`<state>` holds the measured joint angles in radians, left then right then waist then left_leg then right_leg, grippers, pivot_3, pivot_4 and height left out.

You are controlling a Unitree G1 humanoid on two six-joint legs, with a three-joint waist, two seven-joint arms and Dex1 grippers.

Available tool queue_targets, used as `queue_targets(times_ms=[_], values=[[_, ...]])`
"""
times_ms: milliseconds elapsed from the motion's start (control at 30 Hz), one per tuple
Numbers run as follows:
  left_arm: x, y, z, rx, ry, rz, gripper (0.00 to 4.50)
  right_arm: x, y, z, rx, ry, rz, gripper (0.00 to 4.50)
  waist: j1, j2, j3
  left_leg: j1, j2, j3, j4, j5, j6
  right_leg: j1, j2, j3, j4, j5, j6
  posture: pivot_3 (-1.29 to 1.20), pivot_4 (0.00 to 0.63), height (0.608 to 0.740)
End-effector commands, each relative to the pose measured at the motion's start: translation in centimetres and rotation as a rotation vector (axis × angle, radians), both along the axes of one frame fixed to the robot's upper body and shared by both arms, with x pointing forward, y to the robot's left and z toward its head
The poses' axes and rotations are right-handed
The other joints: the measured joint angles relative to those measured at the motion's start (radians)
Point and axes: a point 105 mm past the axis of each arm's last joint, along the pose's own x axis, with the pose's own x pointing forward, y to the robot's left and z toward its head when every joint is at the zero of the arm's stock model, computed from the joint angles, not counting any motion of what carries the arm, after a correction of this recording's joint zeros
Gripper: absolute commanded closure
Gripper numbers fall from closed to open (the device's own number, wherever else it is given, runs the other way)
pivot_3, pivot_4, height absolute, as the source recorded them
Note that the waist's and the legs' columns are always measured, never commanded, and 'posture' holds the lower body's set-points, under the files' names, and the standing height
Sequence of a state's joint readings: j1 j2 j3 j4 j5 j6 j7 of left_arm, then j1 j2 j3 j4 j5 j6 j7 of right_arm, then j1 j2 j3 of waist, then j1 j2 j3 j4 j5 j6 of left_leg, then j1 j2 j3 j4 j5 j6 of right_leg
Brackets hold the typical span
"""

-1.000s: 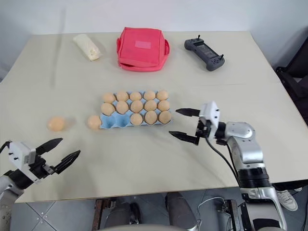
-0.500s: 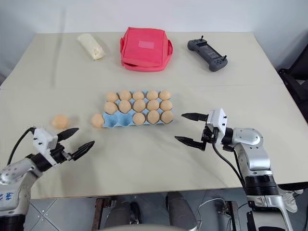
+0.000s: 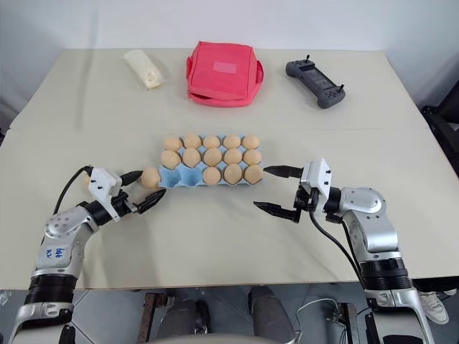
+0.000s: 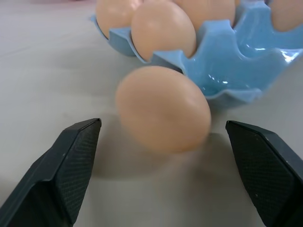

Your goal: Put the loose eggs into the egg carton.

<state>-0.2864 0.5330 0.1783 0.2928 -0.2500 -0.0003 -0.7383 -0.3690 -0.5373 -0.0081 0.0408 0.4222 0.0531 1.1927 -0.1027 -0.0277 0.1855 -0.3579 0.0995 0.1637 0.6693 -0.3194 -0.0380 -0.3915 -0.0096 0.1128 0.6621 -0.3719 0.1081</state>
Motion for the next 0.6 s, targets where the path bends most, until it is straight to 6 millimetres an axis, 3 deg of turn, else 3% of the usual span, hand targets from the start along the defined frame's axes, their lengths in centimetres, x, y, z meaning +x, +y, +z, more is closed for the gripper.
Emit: queue_targets(times_ms=[33, 67, 167, 367, 433, 600], values=[[0.4, -0.4, -0.2, 0.004, -0.008, -0.021, 0.0, -0.3, 0.4, 1.1, 0.032, -0.037, 0.012, 0.05, 0.004, 0.0, 0.0, 0.0, 0.0, 0.0, 0.001, 0.0, 0.0, 0.0, 0.0, 0.0, 0.0, 0.0, 0.0, 0.0, 0.15, 0.74], [0.5, -0.5, -0.1, 0.0, -0.013, -0.028, 0.0, -0.3, 0.4, 1.1, 0.033, -0.037, 0.01, 0.05, 0.005, 0.0, 0.0, 0.0, 0.0, 0.001, 0.001, 0.0, 0.0, 0.0, 0.0, 0.0, 0.0, 0.0, 0.0, 0.0, 0.15, 0.74], [0.5, -0.8, 0.0, -0.01, -0.023, -0.051, 0.6, -0.3, 0.6, 1.0, 0.036, -0.035, 0.005, 0.0, 0.012, 0.0, 0.0, 0.0, 0.0, 0.001, 0.001, 0.0, 0.0, 0.0, 0.0, 0.0, 0.001, 0.0, 0.001, 0.0, 0.15, 0.74], [-1.1, 0.5, 0.0, -0.006, -0.03, -0.052, 2.38, -0.3, 0.7, 0.9, 0.037, -0.032, -0.003, 0.0, 0.014, 0.0, 0.0, 0.0, 0.001, 0.003, 0.001, 0.0, 0.0, -0.001, 0.0, 0.0, 0.001, 0.001, 0.0, 0.0, 0.15, 0.74], [-1.7, 0.8, 0.2, -0.009, -0.034, -0.056, 2.59, -0.4, 0.7, 0.8, 0.035, -0.032, -0.004, 0.0, 0.013, 0.0, 0.0, 0.002, 0.002, 0.003, -0.001, 0.0, 0.0, -0.001, -0.001, 0.0, 0.001, 0.001, 0.0, 0.0, 0.15, 0.74], [-4.4, 0.5, 2.0, -0.023, -0.041, -0.142, 2.59, -0.4, 0.7, 0.7, 0.027, -0.026, -0.007, 0.0, 0.012, 0.0, 0.0, 0.002, 0.004, 0.004, -0.003, -0.001, -0.002, -0.001, -0.002, 0.0, 0.0, 0.001, 0.0, 0.0, 0.15, 0.74]])
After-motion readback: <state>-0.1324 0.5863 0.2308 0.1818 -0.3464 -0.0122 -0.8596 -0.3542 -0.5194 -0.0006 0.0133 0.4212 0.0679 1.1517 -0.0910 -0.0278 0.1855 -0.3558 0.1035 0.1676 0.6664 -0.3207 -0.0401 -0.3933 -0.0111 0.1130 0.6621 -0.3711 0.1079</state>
